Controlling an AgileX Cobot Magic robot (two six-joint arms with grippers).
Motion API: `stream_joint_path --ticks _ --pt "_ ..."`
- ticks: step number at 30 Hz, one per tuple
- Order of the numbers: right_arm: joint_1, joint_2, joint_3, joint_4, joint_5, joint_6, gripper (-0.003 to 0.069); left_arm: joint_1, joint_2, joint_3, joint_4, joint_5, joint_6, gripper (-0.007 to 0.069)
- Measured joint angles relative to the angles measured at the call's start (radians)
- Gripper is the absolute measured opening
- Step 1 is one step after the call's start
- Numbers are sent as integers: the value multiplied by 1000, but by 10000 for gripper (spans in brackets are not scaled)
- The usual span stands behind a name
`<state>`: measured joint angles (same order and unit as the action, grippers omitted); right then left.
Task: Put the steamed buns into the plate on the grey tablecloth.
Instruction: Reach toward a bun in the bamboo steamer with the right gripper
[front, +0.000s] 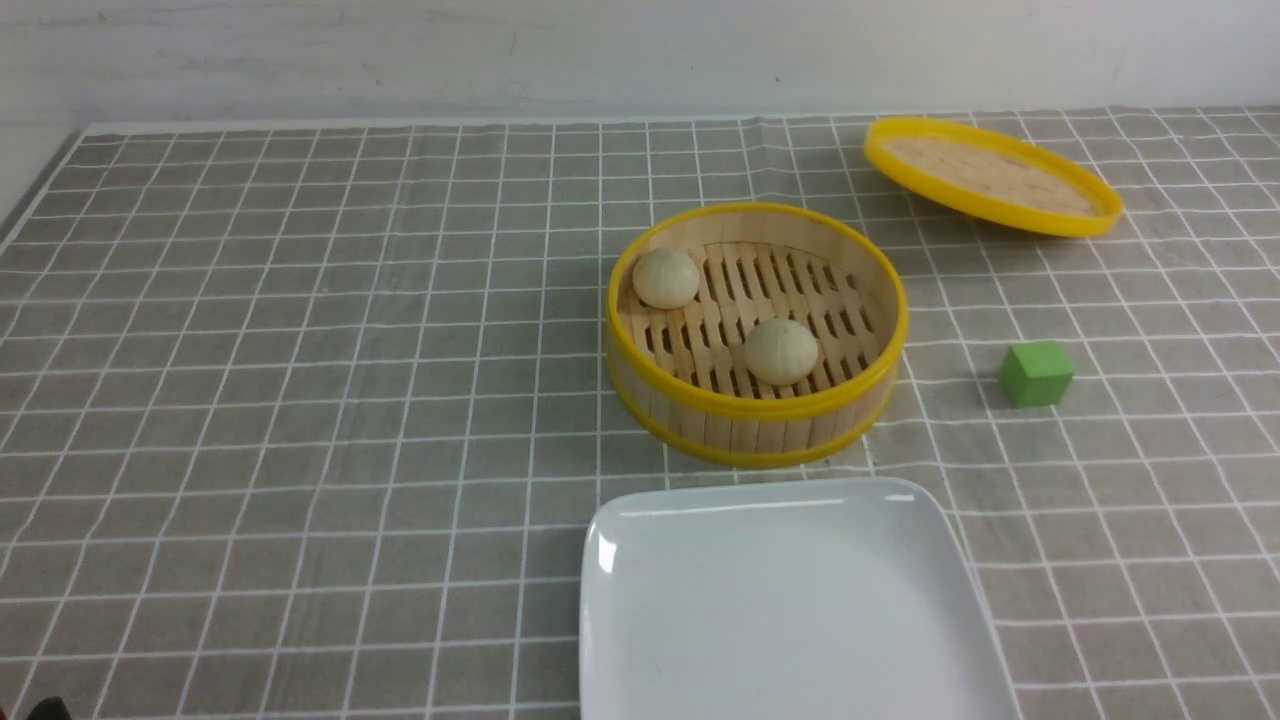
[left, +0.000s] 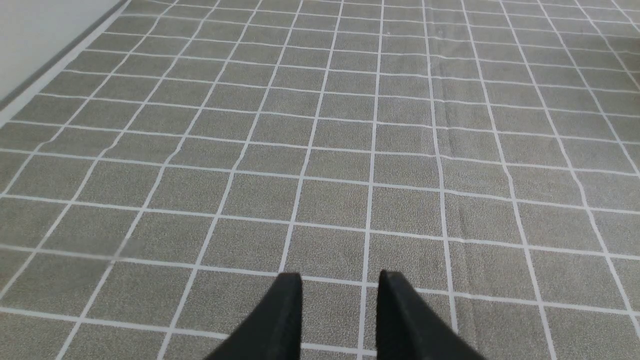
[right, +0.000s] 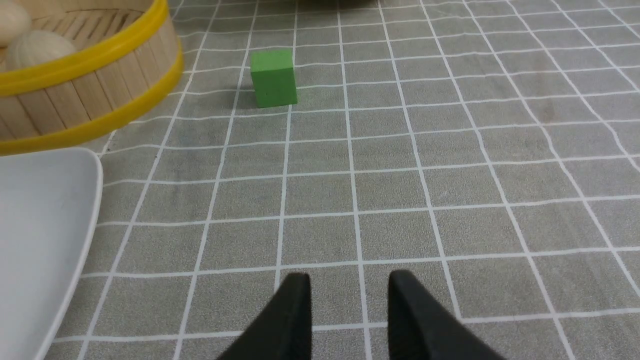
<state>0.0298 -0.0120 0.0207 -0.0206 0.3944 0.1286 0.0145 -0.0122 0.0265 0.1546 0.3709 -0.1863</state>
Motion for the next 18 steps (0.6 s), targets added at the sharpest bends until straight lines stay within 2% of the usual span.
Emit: stream_joint_path --ticks 11,15,16,18 --pt "0 0 0 3 -1 6 240 0 0 0 0 0 0 241" --pt "0 0 1 157 -11 128 240 0 0 0 0 0 0 241" --pt "0 0 3 323 -13 246 240 0 0 0 0 0 0 241" --pt "0 0 4 448 -13 328 240 0 0 0 0 0 0 241"
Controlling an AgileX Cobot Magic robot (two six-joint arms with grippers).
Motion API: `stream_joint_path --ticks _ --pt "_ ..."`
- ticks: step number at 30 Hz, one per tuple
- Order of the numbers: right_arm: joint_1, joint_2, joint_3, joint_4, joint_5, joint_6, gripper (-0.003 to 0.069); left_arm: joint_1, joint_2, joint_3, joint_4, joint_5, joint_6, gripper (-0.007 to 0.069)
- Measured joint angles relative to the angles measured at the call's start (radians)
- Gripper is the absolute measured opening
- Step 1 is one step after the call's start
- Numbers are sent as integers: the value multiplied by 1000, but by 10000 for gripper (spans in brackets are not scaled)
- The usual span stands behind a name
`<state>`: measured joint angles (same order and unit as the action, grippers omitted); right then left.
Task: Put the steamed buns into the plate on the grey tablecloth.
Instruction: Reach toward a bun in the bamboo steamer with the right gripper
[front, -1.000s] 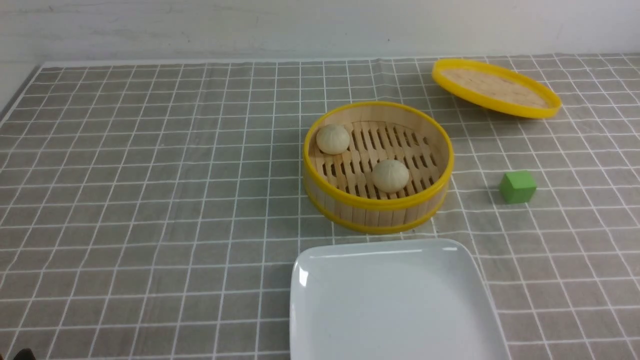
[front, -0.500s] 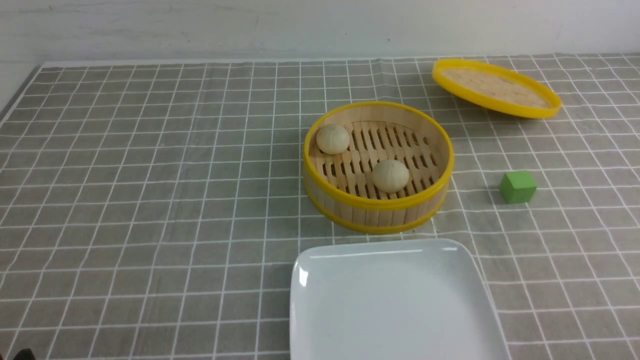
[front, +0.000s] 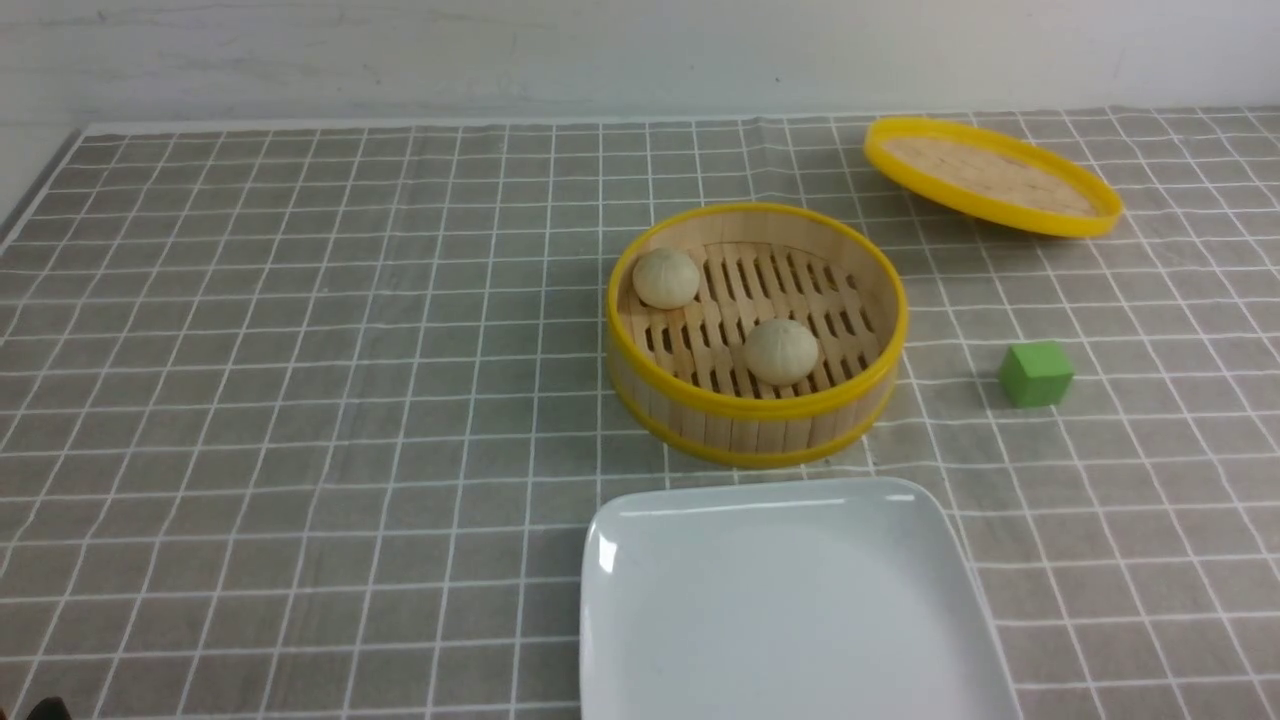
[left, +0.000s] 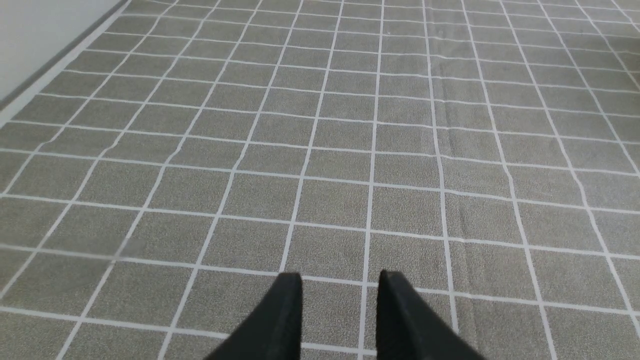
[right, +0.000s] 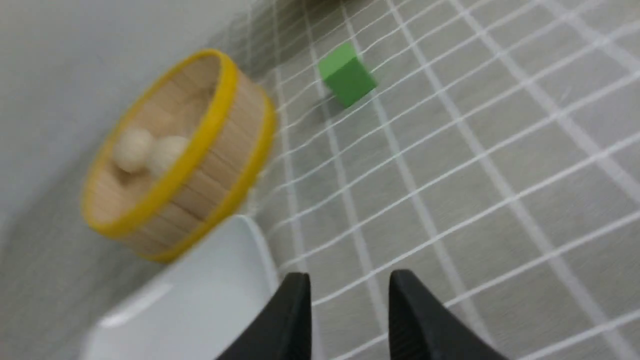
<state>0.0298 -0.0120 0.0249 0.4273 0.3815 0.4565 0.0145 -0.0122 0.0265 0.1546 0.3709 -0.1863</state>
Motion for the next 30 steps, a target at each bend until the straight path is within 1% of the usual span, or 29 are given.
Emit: stream_joint_path --ticks 3,5,9,11,12,13,14,16,17,18,20,21,23,24,25,26,27,29,30 --pt "0 0 0 116 -7 58 240 0 0 0 0 0 0 241" --pt "0 0 0 157 -15 70 240 0 0 0 0 0 0 241" --pt "0 0 -18 189 6 52 235 0 0 0 0 0 0 241" --pt "0 0 -67 189 36 2 205 0 0 0 0 0 0 241" --pt "0 0 -106 180 41 -42 178 0 0 0 0 0 0 241" --pt "0 1 -114 178 40 -51 178 0 0 0 0 0 0 241" --pt "0 23 -196 139 42 -133 111 0 0 0 0 0 0 241" --pt "0 98 -289 52 43 -225 25 0 0 0 0 0 0 241" --pt "0 153 -334 3 57 -256 -1 0 0 0 0 0 0 241" --pt "0 165 -334 3 60 -262 -4 0 0 0 0 0 0 241" --pt "0 349 -445 -127 165 -301 -11 0 0 0 0 0 0 241" --pt "0 427 -482 -167 224 -307 -8 0 0 0 0 0 0 241" --pt "0 550 -532 -211 308 -324 -5 0 0 0 0 0 0 241" --pt "0 636 -563 -223 379 -339 0 0 0 0 0 0 0 241" --pt "0 704 -579 -223 413 -358 3 0 0 0 0 0 0 241" --pt "0 716 -582 -220 419 -368 4 0 0 0 0 0 0 241" --pt "0 811 -602 -186 440 -425 12 0 0 0 0 0 0 241" --pt "0 912 -627 -110 440 -519 26 0 0 0 0 0 0 241" --pt "0 921 -633 -99 439 -531 27 0 0 0 0 0 0 241"
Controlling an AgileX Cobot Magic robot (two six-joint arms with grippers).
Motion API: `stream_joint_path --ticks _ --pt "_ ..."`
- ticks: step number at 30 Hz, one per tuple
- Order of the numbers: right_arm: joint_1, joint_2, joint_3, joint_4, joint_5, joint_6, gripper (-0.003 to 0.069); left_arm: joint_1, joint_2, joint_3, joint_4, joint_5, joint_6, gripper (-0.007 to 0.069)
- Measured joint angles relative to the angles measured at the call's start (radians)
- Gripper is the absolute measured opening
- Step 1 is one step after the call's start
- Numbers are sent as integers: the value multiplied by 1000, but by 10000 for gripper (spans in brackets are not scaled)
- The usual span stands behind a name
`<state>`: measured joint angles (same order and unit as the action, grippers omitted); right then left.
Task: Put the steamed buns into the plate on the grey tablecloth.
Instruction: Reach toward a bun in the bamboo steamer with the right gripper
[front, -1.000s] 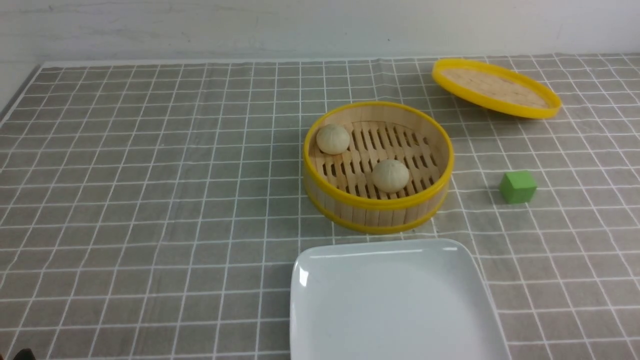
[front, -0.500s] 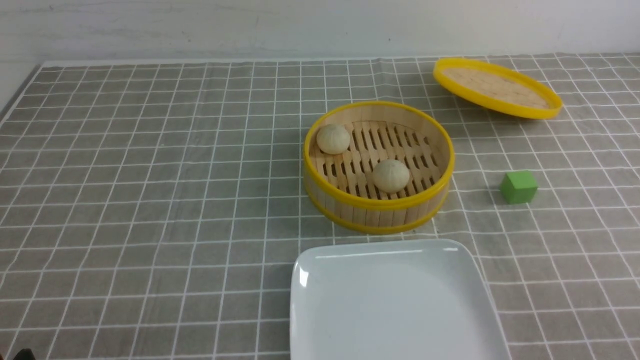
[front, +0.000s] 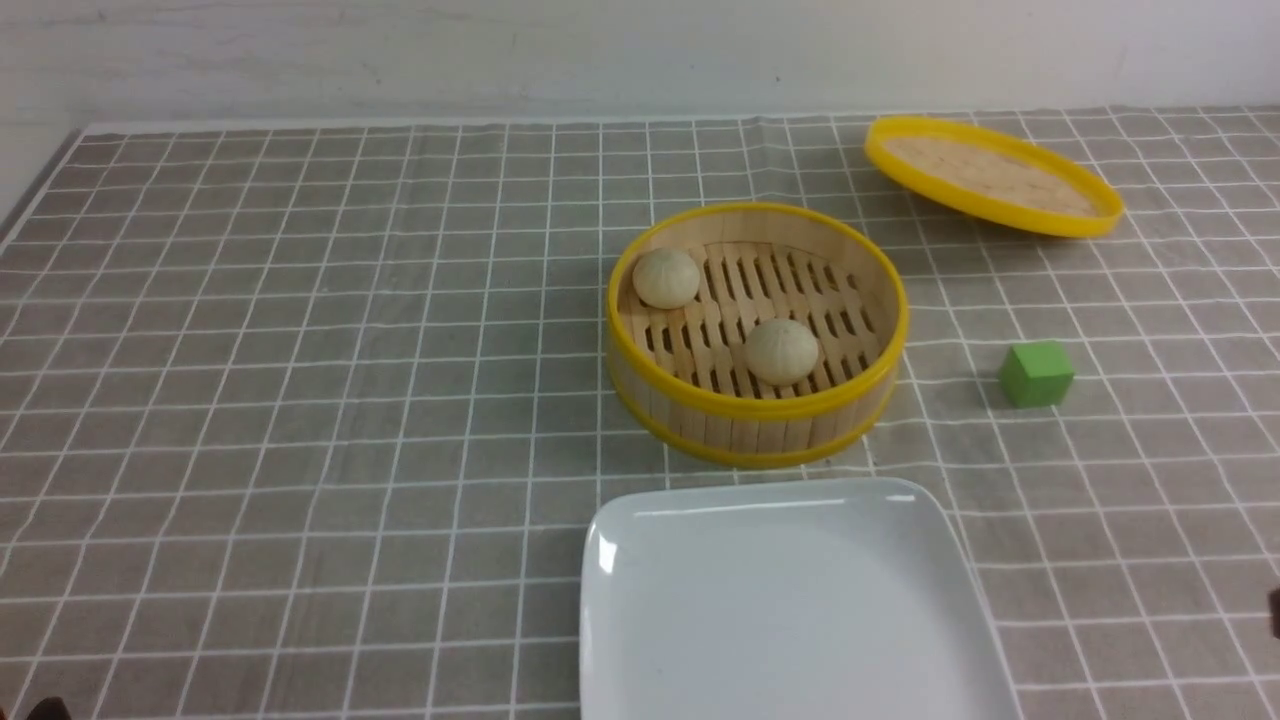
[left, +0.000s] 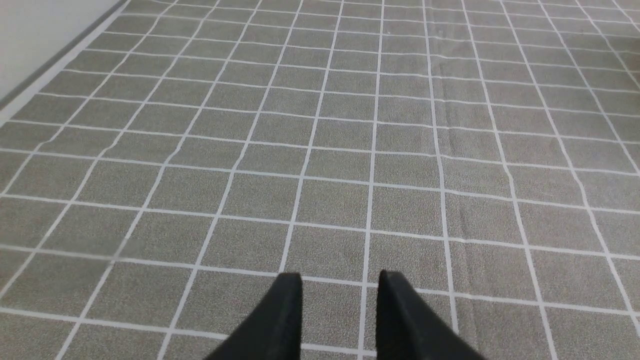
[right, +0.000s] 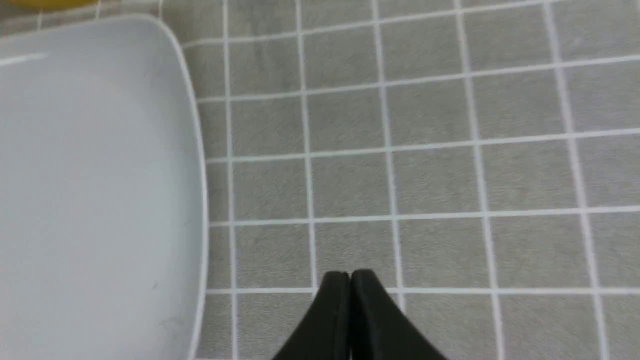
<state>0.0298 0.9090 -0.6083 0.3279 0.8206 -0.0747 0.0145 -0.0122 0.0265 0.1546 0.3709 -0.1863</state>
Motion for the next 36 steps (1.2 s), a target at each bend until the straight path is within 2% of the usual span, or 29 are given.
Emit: stream_joint_path --ticks 1,2,3,4,6,8,10,13,18,22,30,33,35,36 --pt "0 79 -27 106 0 -115 46 0 0 0 0 0 0 241" --pt "0 79 -30 119 0 -129 46 0 0 0 0 0 0 241" --pt "1 154 -62 223 5 -232 72 0 0 0 0 0 0 241" --pt "8 185 -76 283 9 -281 86 0 0 0 0 0 0 241" --pt "35 261 -109 367 11 -385 123 0 0 0 0 0 0 241" --pt "76 325 -154 413 -4 -436 169 0 0 0 0 0 0 241" --pt "110 368 -198 425 -21 -451 200 0 0 0 0 0 0 241" --pt "188 496 -339 408 -84 -460 283 0 0 0 0 0 0 241" --pt "276 723 -610 276 -119 -401 337 0 0 0 0 0 0 241" --pt "302 891 -774 192 -156 -360 341 0 0 0 0 0 0 241" --pt "306 1107 -952 161 -172 -375 333 0 0 0 0 0 0 241" --pt "306 1146 -956 160 -173 -420 266 0 0 0 0 0 0 241" --pt "306 1156 -957 160 -173 -437 178 0 0 0 0 0 0 241" --pt "306 1156 -957 160 -172 -440 168 0 0 0 0 0 0 241"
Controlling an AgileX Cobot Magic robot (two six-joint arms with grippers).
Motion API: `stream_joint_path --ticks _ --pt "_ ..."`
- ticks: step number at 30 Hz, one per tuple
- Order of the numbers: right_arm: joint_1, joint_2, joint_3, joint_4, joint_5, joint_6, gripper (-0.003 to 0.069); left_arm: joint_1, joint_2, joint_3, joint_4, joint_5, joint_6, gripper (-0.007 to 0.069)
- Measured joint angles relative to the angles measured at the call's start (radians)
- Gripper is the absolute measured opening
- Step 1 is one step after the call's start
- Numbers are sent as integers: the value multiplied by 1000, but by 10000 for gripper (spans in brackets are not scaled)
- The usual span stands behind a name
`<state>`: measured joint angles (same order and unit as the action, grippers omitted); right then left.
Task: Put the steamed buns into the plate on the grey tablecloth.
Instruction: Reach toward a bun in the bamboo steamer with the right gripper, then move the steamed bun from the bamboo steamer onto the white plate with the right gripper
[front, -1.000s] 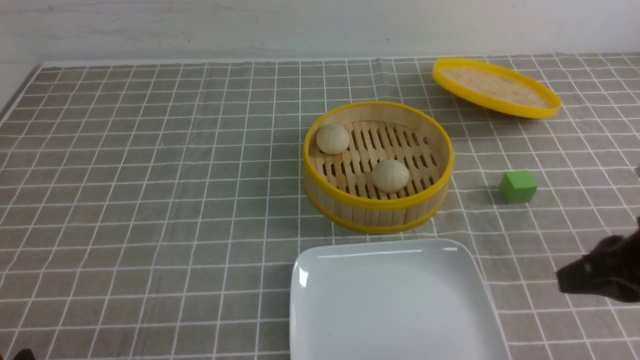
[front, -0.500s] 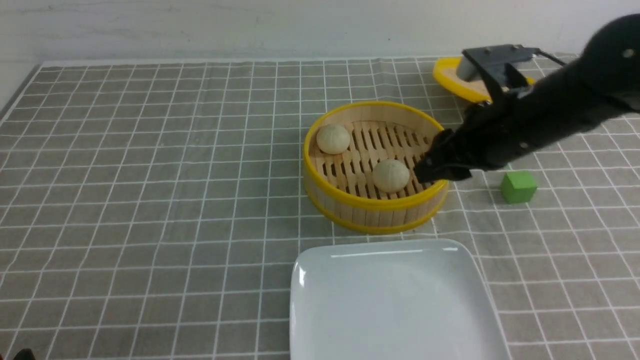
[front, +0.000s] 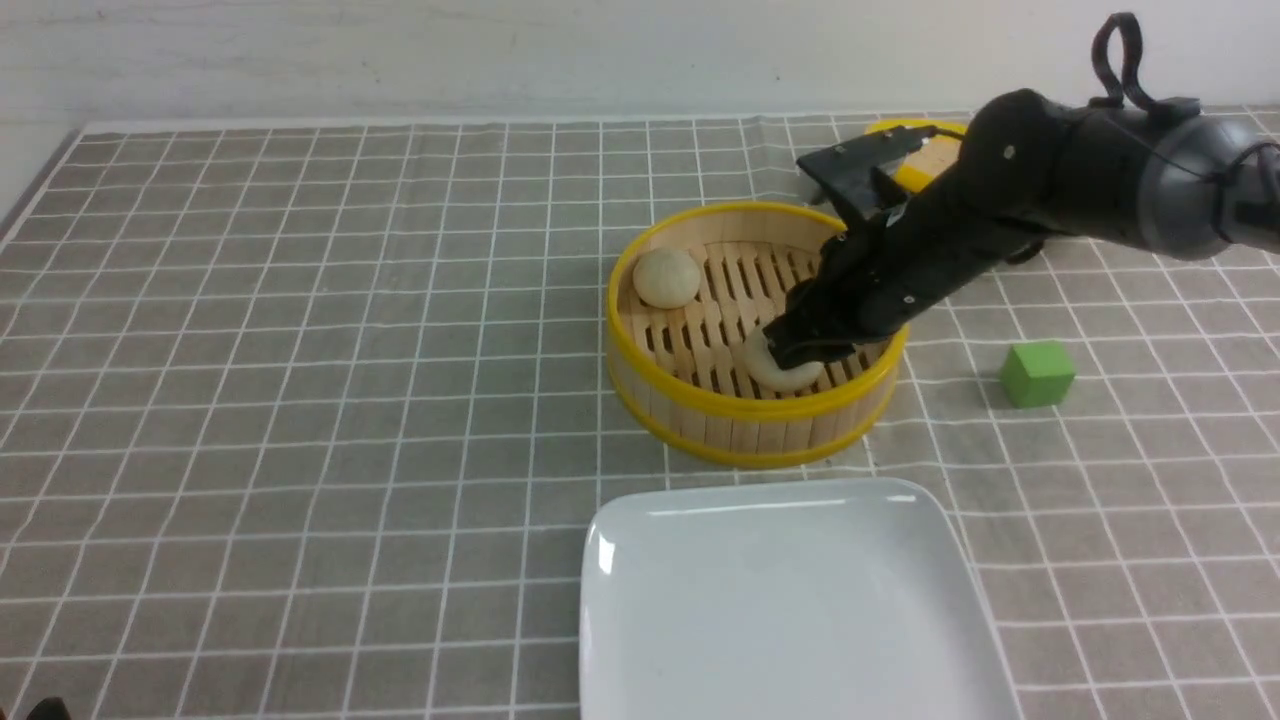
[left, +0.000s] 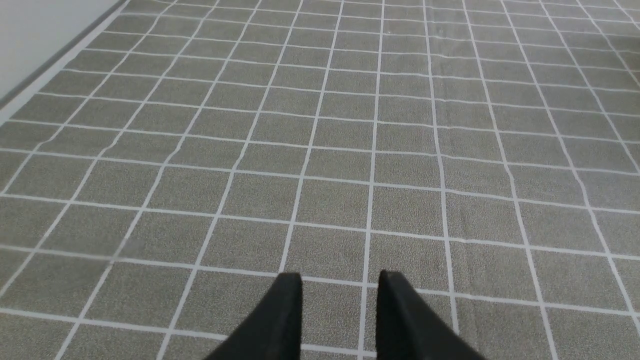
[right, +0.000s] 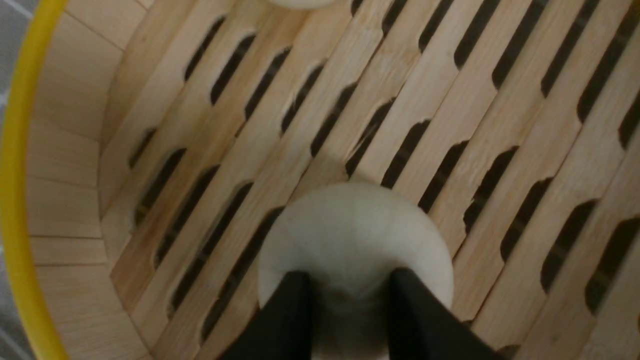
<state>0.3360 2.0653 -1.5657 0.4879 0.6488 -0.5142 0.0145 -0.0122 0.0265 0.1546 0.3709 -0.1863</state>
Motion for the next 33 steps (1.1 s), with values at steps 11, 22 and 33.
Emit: stream_joint_path --ticks 11,22,33 --pt "0 -296 -6 -61 193 22 18 0 0 0 0 0 0 241" --pt "22 -554 187 -75 575 229 22 0 0 0 0 0 0 241" --pt "136 -452 615 -37 178 235 107 0 0 0 0 0 0 241"
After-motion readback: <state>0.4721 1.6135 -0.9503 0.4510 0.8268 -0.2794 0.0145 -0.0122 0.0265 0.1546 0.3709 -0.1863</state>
